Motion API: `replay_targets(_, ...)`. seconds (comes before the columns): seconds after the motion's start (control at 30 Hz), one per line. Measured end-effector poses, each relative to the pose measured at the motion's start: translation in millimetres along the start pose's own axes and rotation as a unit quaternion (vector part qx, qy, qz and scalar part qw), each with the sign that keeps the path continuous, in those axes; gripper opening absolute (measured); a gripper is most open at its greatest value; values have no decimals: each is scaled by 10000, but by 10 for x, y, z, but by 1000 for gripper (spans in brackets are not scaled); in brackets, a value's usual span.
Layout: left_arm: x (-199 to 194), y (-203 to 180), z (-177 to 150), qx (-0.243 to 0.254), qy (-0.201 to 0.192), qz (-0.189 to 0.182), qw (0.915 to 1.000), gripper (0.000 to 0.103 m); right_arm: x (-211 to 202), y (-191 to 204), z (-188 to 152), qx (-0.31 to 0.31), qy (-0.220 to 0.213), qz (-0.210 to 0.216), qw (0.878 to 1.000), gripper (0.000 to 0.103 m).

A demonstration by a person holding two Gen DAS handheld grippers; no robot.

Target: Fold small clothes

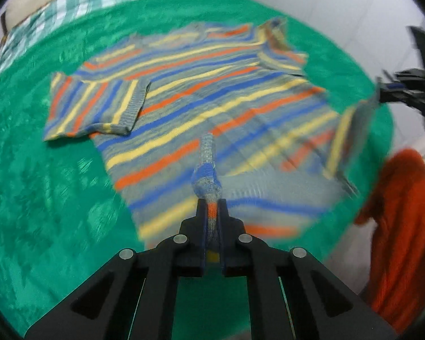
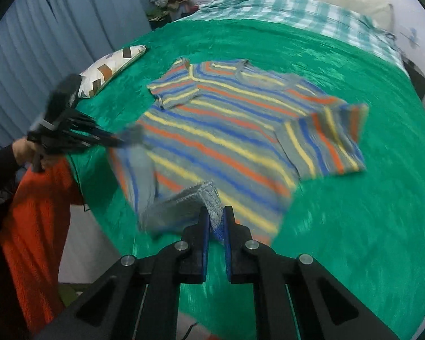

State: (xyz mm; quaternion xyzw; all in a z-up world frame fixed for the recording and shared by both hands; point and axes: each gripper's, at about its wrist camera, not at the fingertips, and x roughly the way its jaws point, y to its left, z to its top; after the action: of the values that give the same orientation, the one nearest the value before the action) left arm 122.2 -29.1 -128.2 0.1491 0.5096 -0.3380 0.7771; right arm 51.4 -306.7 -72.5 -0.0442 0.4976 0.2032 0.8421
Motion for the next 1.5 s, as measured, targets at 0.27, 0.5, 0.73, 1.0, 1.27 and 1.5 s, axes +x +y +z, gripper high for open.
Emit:
replay_targets(0.27,-455,273,-952,-83,639,237,9976,23,192,-188,-877,678,929,-310,9929,15)
replay_targets(0.5,-456,503,-991,-1807,131,-52,9834,68,105,-472,-1025,1895,603,86,9800,41)
replay_targets(0.73,220,112,-1220,-2129,733,237,9740,69,746,-468,-1155,2924,867,844,9486,43)
replay_targets(1.0,237,-70,-1134,-1998,613,330,9774,3,754,-387,-1181,3187,896,565,9419,4)
replay_targets(1.27,179,74,-1156,-2091,735,634,9731,2,839,-422,-1318,3284,1308,171,9353,4)
replay_targets(1.5,359,-17,-1177,-2248,753,758,9685,3,940,-435,-1338,3410,1269,58,9314,4)
